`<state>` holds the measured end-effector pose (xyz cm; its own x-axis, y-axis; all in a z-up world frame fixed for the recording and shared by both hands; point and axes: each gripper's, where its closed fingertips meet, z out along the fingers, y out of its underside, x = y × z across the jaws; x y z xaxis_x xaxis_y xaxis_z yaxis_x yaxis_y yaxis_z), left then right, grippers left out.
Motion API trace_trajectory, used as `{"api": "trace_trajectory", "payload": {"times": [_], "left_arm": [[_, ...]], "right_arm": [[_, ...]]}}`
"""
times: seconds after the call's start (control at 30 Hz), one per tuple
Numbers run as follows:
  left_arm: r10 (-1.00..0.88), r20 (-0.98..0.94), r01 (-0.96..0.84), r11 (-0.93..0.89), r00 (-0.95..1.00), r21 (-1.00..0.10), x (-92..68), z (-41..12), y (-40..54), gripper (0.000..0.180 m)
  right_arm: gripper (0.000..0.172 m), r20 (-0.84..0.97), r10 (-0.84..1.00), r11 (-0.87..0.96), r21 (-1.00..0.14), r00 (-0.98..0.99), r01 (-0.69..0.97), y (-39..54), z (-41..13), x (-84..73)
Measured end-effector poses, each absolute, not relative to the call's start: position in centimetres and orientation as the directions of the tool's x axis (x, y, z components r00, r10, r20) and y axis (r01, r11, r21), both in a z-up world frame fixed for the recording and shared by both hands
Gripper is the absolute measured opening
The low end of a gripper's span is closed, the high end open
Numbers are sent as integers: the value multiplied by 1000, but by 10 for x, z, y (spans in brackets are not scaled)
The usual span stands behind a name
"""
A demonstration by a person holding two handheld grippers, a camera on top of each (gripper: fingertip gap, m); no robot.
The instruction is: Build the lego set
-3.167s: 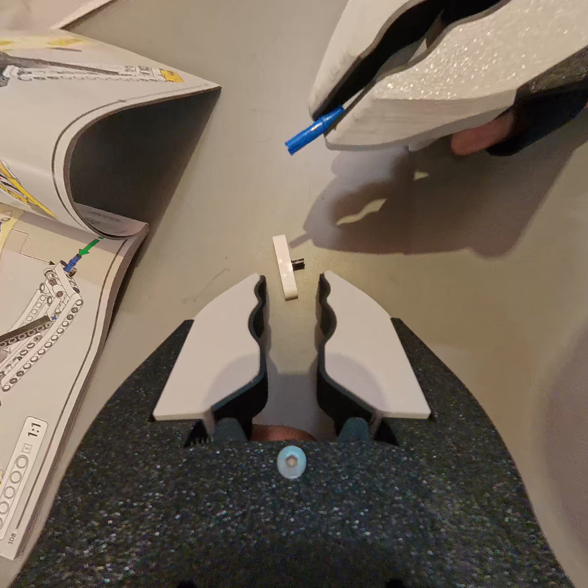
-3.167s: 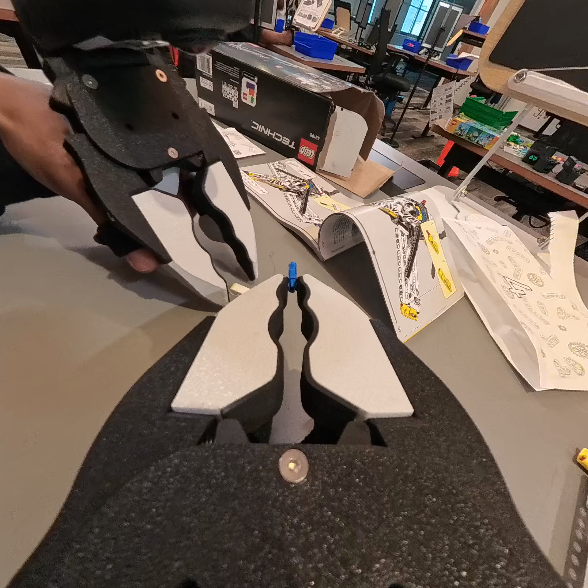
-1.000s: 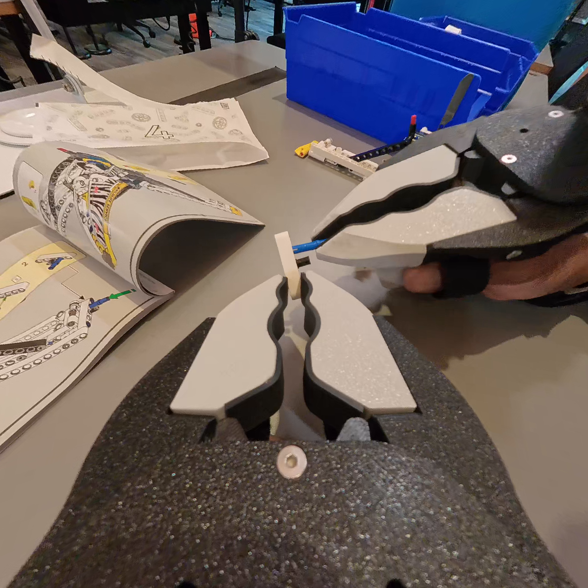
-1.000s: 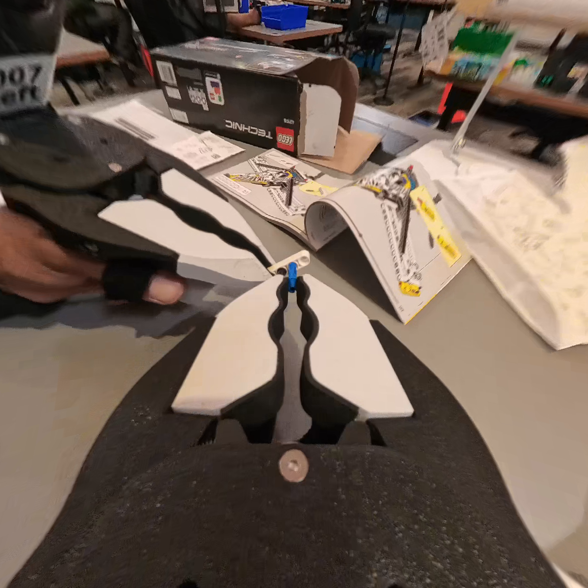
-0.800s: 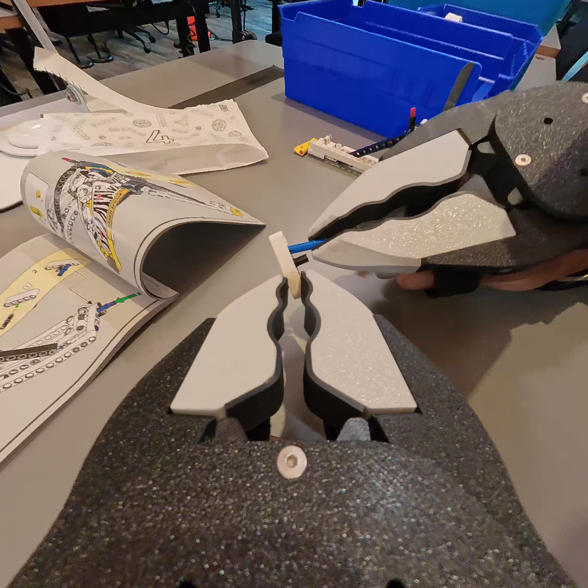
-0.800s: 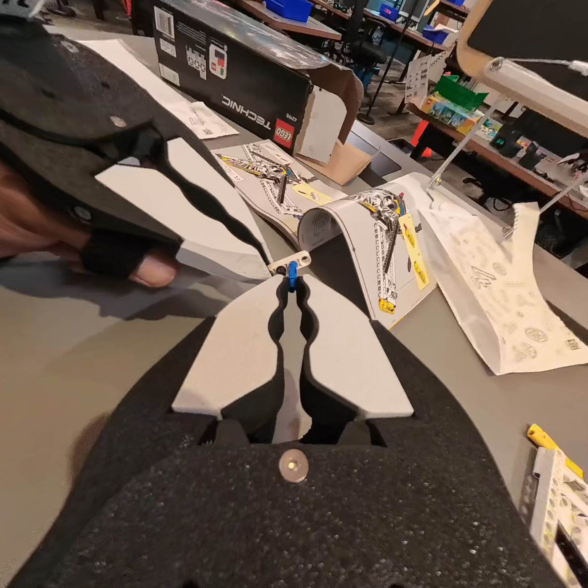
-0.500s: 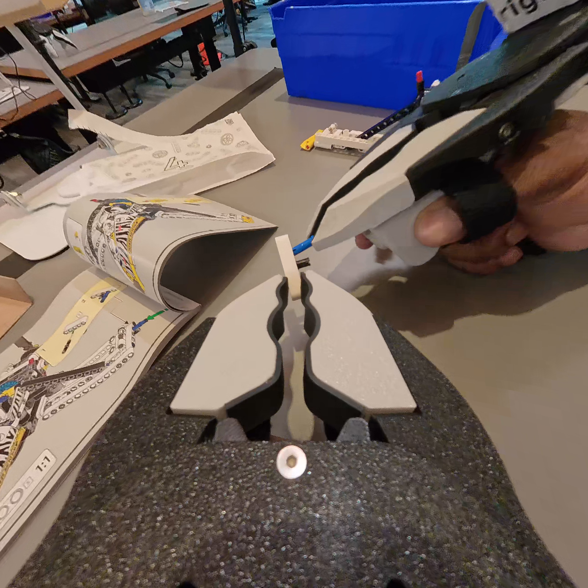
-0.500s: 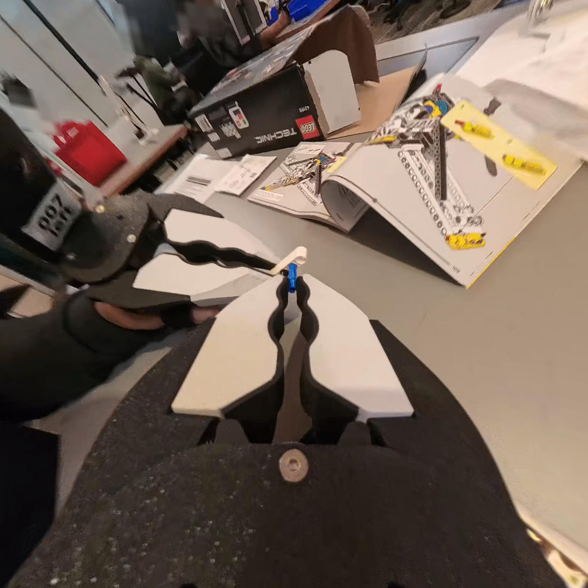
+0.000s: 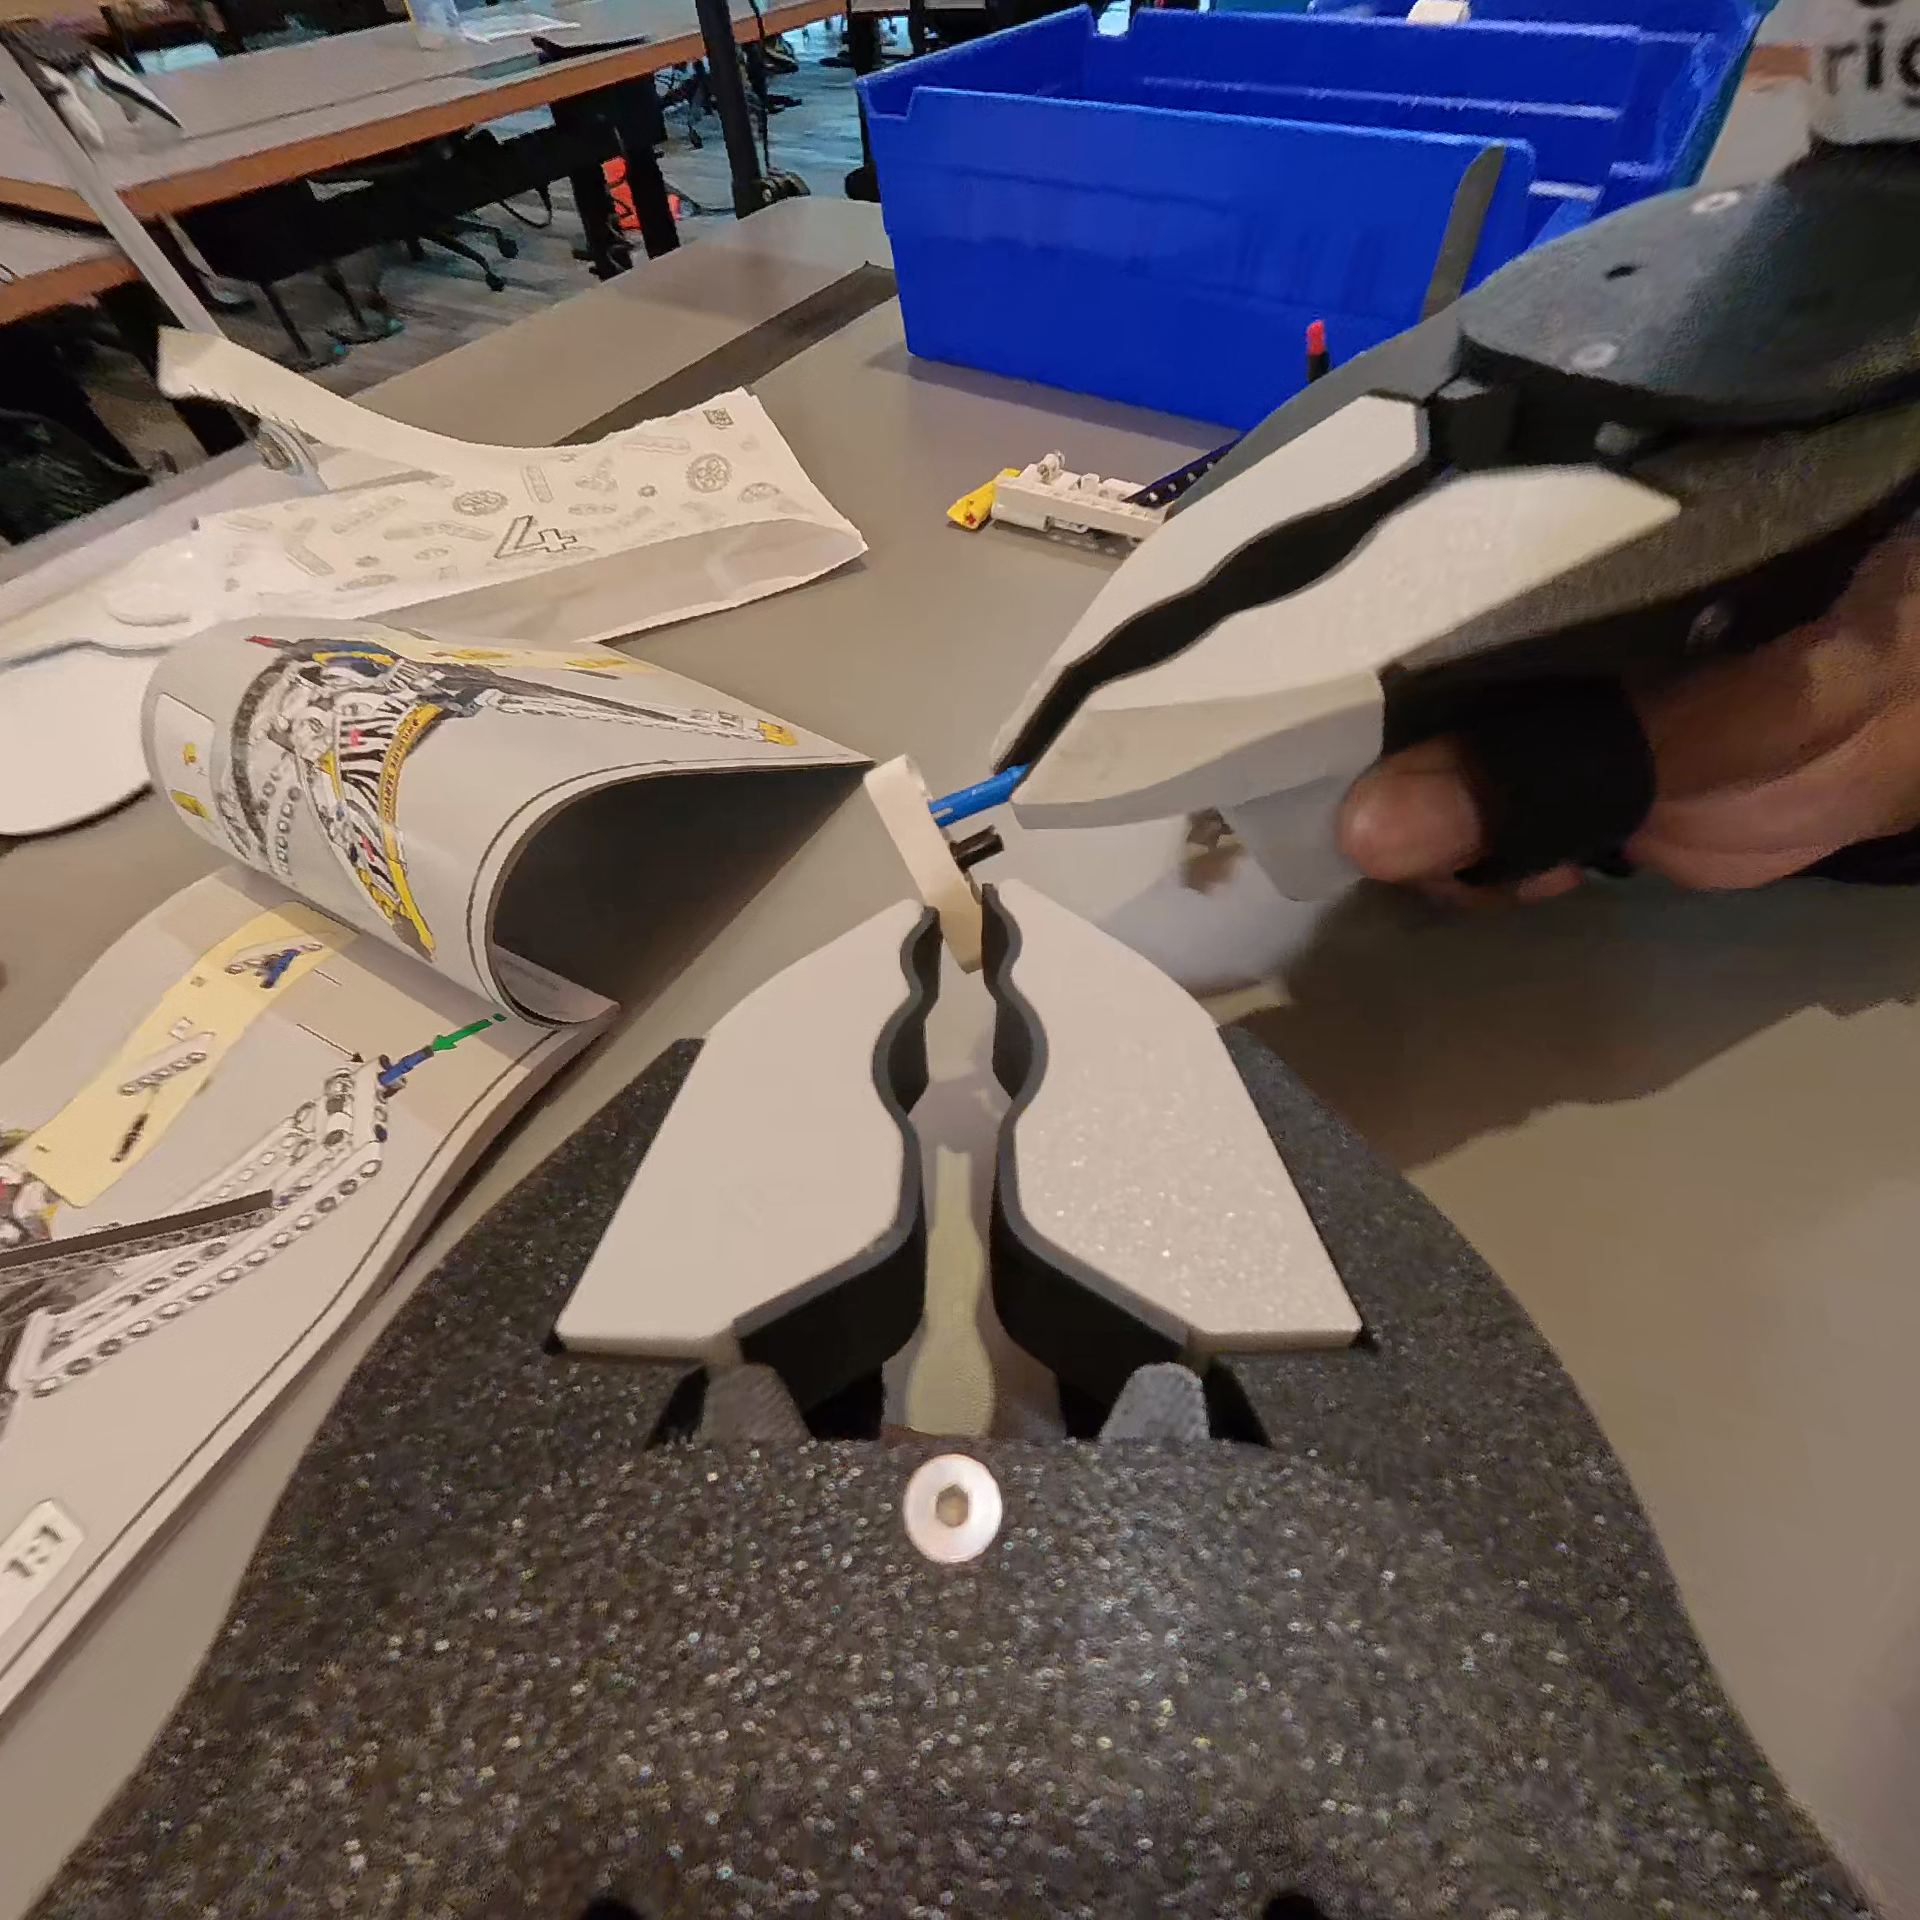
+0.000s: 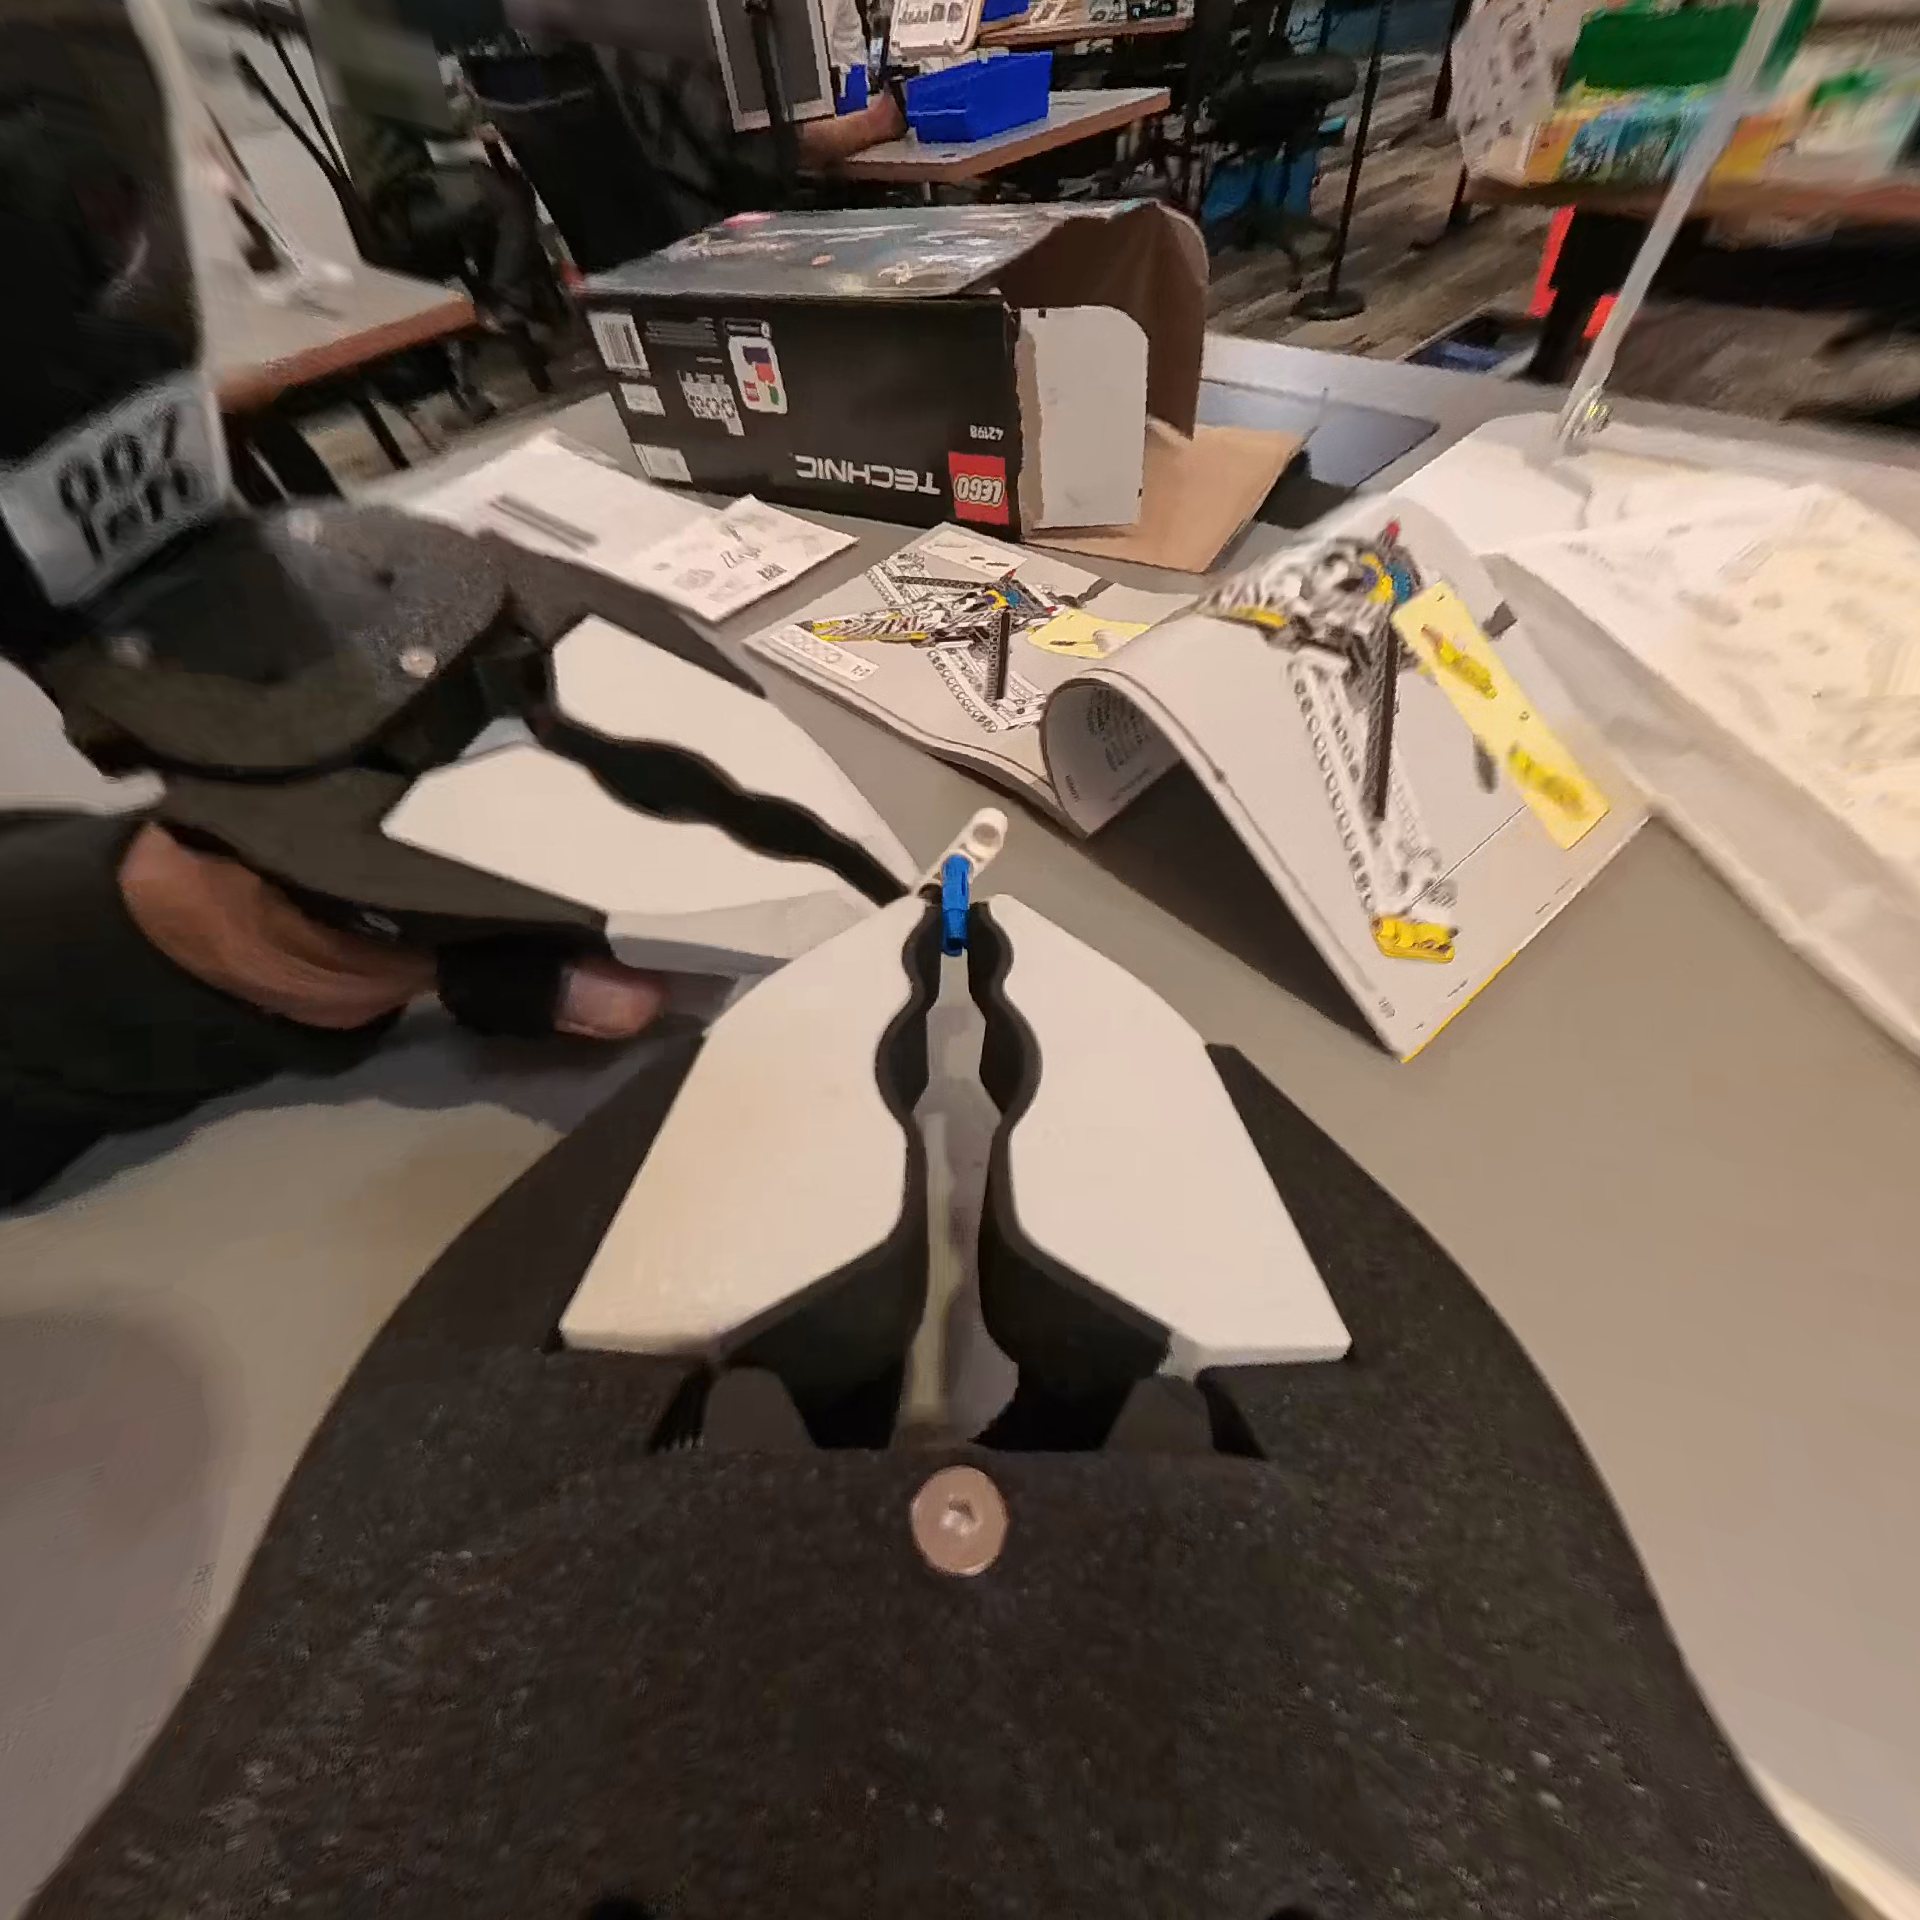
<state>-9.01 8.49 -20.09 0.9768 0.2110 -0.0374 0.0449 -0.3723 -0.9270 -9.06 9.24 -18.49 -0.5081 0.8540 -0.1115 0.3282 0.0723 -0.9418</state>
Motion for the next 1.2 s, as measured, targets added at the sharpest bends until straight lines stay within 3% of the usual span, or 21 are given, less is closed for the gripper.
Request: {"api": "trace_trajectory", "payload": {"times": [0.13,0.43,0.8,1.0,1.1,1.2], "left_arm": [[228,-166,-57,-421,959,-905,-92,-203,84,7],[217,-401,-250,-503,890,-827,-94,-205,85,7],[193,12,80,-350,981,-933,-90,-200,84,7],[192,5,78,-370,981,-926,-89,-203,84,7],[206,-77,14,-408,976,-913,-91,-205,84,7],[205,-199,-84,-463,958,-882,-93,-209,83,7]], "right_arm": [[4,-378,801,-146,-875,-464,461,93,-189,-92],[4,-660,663,-388,-706,-353,593,97,-197,-90],[4,-179,847,19,-931,-501,364,93,-186,-91],[4,175,846,316,-925,-503,210,90,-185,-90],[4,199,840,345,-914,-504,214,90,-187,-91],[4,22,854,212,-927,-520,309,91,-191,-91]]}}
